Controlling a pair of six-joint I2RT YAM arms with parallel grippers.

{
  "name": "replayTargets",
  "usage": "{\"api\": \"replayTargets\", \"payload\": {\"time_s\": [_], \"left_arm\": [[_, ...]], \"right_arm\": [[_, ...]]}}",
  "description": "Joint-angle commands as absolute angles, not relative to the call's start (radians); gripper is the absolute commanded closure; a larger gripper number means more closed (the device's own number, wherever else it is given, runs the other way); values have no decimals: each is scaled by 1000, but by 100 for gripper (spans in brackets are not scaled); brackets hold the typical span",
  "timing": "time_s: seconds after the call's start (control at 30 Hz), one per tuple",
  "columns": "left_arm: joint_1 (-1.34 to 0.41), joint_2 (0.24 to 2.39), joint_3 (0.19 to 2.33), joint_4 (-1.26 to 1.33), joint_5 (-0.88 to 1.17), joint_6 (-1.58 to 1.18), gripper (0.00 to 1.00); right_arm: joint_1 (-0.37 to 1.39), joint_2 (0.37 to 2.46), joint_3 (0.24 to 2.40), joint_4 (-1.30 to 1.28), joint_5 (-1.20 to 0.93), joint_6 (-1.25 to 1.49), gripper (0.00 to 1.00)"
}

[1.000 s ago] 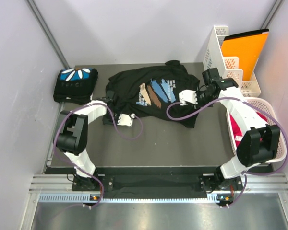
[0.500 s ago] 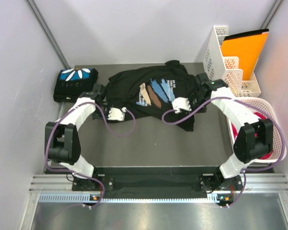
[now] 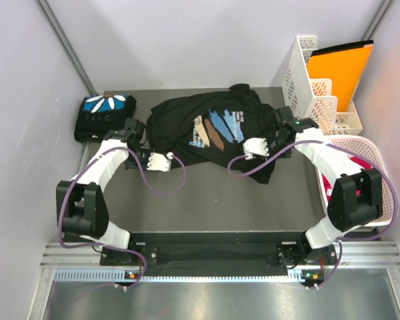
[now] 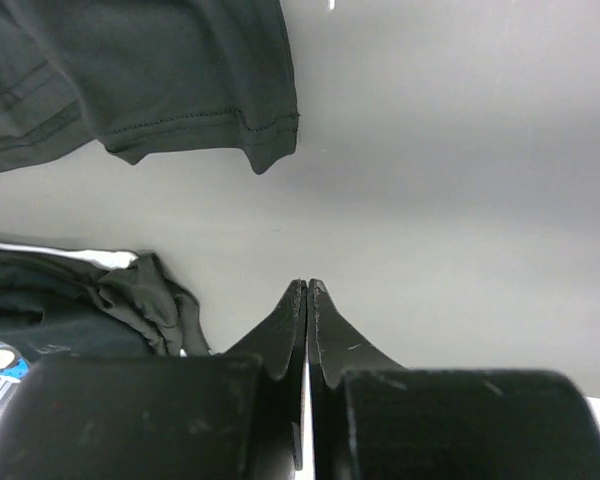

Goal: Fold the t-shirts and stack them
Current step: Flatten the tshirt out

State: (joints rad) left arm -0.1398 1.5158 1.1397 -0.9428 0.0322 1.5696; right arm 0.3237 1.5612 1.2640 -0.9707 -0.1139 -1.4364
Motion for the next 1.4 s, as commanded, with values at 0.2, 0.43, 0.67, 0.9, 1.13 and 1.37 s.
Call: {"api": "replayTargets", "payload": {"time_s": [0.2, 0.43, 0.67, 0.9, 1.13, 1.37], "left_arm": [[-140, 1447, 1092, -928, 90, 1586, 100], [-141, 1447, 1100, -933, 94, 1582, 100], [-141, 1424, 1071, -922, 119, 1580, 100], [-170, 1468, 1071, -905, 256, 1560, 81], [-218, 1604, 1141, -928, 290, 1525, 71], [-230, 1670, 1128, -885, 262, 1520, 69]], "right_arm": [[227, 1502, 1195, -736, 118, -1399, 96], [227, 1548, 1317, -847, 22, -1333, 47], [270, 1548, 1471, -1121, -216, -1396, 50], [396, 1617, 1399, -1169, -275, -1375, 51], [428, 1652, 1330, -1088, -281, -1324, 52], [429, 1651, 1308, -1054, -271, -1293, 53]]}}
